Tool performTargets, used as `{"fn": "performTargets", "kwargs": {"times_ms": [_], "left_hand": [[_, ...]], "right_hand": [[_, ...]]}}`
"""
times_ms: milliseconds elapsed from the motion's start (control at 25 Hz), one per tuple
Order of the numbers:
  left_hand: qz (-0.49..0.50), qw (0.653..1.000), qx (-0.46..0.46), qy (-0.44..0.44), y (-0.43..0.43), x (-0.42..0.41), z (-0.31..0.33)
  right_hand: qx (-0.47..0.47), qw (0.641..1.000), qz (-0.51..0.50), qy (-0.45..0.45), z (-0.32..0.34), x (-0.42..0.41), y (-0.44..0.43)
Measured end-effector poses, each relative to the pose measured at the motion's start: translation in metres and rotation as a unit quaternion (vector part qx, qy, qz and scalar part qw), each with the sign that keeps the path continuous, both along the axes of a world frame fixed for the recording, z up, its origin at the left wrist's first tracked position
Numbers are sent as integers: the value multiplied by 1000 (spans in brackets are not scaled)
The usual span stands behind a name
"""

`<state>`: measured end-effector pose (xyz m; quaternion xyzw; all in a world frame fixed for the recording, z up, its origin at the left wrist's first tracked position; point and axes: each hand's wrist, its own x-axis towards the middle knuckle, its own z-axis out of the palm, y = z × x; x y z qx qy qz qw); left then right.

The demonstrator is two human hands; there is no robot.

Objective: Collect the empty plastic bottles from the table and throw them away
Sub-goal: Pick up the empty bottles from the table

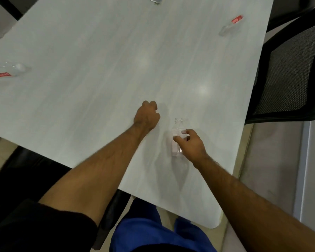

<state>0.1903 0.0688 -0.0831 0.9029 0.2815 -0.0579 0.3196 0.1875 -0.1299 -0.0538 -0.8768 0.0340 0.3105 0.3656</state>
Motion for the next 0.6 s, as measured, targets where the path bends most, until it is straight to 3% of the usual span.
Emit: {"fn": "performTargets", "kwargs": {"times_ms": [120,200,280,600], "left_hand": [[145,978,-141,-51,-25,-43,15],[259,920,-278,-92,-44,-78,28],[328,867,-351,-131,-66,-115,50],[445,802,-288,-274,-196,-293,129]], "right_hand": [[37,999,31,10,5,-17,-11],[64,995,80,18,10,-33,-19],[105,985,138,25,17,-53,-30],[226,904,358,64,60,-175,-116]]}}
